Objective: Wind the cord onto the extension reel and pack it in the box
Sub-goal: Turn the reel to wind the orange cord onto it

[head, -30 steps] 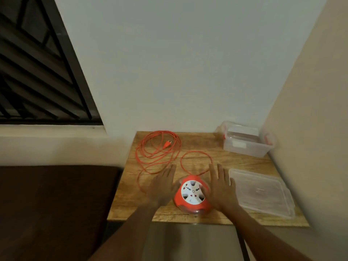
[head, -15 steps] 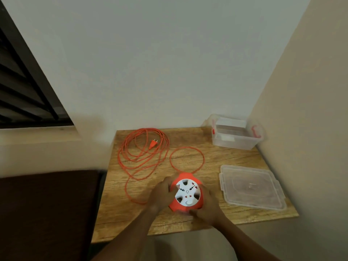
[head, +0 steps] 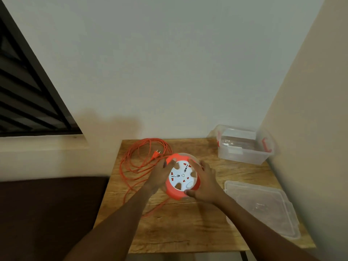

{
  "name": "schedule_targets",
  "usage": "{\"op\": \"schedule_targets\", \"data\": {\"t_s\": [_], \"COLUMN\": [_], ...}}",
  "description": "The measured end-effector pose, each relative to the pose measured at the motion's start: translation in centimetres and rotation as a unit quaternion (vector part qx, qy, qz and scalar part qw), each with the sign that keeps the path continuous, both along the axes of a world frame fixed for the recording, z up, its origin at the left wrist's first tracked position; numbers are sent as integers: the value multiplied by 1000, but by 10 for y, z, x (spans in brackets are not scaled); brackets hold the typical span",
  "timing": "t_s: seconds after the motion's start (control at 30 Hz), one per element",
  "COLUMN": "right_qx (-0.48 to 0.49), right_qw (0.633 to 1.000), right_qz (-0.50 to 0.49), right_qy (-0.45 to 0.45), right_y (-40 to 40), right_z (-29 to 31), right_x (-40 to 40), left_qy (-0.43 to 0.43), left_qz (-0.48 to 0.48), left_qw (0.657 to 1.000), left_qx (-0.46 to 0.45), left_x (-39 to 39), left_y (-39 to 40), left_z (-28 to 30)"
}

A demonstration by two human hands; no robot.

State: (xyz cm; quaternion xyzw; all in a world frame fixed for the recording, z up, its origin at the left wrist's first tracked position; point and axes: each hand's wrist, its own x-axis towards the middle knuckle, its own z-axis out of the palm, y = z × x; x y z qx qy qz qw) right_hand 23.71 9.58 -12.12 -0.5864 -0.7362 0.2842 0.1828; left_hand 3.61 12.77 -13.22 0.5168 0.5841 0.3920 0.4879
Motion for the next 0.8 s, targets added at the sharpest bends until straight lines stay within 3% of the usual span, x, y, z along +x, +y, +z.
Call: {"op": "schedule_targets", "data": {"t_s": [0.27,0.43,0.57,0.67,0.8], "right_qx": [60,142,268,279,275], "right_qw": [995,983,940,916,906], "right_qz": [72,102,155,175,170], "right_qy": [15,-55,-145,-227,-272], "right_y": [44,55,42,32,28], "right_z": [44,63,68,68,76], "right_x": [21,19,9,2,-1], "left_qy": [-93,-151,-186,-175,-134], "left_qz": [81,141,173,163,141], "left_qw": [992,977,966,970,980], "left_qx": [30,45,54,48,39], "left_x": [16,24,31,34,29], "left_y": [26,26,27,28,29], "left_z": [44,61,71,83,88]}}
